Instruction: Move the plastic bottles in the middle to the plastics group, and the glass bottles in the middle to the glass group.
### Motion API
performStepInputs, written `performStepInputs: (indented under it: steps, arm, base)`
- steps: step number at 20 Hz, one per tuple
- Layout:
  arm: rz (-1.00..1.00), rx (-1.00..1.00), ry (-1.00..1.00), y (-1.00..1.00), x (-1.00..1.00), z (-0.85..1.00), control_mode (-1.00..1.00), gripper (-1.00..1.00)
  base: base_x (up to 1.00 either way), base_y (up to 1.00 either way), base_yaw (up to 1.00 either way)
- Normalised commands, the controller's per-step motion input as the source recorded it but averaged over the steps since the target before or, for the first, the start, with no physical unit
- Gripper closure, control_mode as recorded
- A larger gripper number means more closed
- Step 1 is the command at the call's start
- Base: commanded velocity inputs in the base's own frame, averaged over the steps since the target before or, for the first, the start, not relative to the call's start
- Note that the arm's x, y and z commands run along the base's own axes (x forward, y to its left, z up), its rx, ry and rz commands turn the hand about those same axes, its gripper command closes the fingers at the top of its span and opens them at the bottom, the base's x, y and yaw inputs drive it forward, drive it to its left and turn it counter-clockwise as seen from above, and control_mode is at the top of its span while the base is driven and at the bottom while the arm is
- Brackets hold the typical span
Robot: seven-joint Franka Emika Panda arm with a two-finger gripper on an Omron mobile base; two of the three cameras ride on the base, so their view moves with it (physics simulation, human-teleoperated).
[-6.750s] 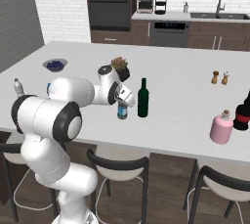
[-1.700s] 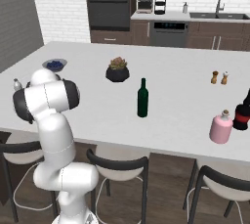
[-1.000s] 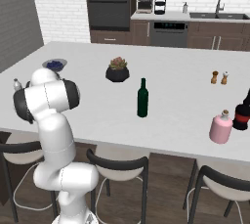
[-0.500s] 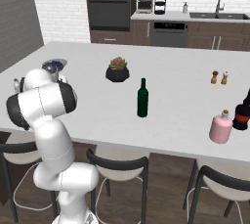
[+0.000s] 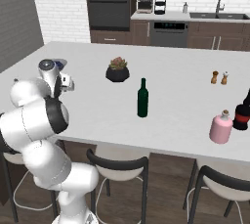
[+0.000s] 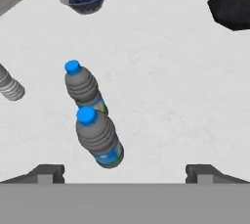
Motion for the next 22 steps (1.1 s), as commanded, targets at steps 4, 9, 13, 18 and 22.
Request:
performStepInputs:
  steps: [4,9,13,18,22]
  arm:
    - [-0.28,0.08,0.0,-0.78,-0.38,0.2,-1.0,-1.0]
    - [-0.23,0.01,0.04,-0.75,-0.24,0.18,-1.0,-1.0]
    - [-0.18,0.0,0.06,-0.76,-0.26,0.22,-1.0,-1.0]
    - [-0.15,0.0,0.02,-0.75,-0.26,0.23,-1.0,-1.0]
    - [-0.11,0.0,0.02,-0.75,-0.23,0.25,-1.0,-1.0]
  base:
    - [0.0,0.0,0.0]
    - [0.0,0.0,0.0]
    - [0.0,0.0,0.0]
    - [0.0,0.0,0.0]
    - [0.0,0.0,0.0]
